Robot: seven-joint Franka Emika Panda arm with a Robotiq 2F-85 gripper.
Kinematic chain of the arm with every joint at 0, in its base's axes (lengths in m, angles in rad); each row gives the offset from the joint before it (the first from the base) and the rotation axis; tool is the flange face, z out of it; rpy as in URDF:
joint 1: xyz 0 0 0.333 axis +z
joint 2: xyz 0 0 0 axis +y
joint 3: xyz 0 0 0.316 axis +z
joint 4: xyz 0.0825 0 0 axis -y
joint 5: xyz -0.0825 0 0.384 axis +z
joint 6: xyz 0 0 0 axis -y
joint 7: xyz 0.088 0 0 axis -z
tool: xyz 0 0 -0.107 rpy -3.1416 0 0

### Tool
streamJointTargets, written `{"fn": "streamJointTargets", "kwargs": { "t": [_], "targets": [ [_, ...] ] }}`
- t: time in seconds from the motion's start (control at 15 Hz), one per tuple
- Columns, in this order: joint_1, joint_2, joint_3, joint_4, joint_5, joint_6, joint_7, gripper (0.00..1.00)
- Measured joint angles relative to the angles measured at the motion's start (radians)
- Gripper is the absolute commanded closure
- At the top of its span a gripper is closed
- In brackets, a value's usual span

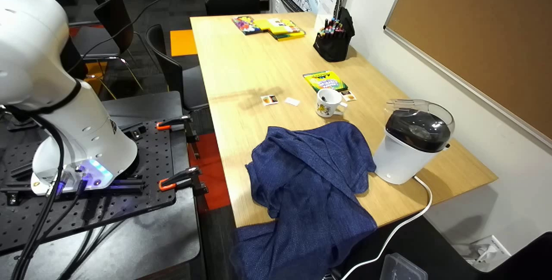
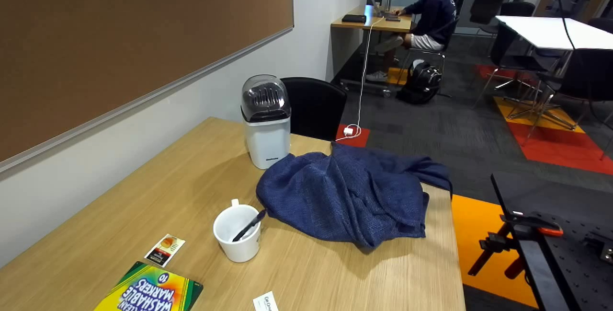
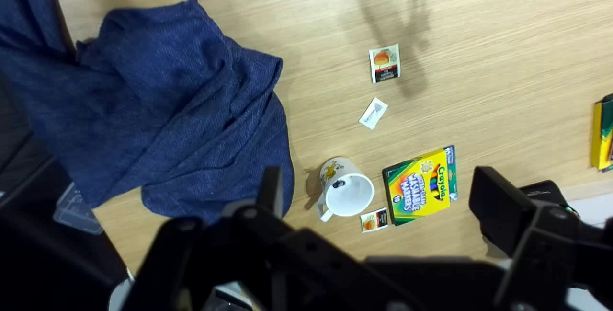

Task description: Take the black pen out of the white mug

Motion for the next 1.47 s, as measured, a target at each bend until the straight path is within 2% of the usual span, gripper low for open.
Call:
{"fn": "streamJointTargets", "kwargs": {
  "t": [0.47,0.73,1.07,1.47],
  "targets": [
    [0.014,0.177,0.058,0.016,-0.088,0.338,-0.051,0.00],
    [0.029,0.322,0.055,0.054,-0.093,0.482,-0.168,0.00],
    [0.044,0.486,0.041,0.114,-0.058,0.547,-0.372,0.00],
    [0.040,0.666,0.042,0.206,-0.048,0.550,-0.443,0.00]
  ]
}}
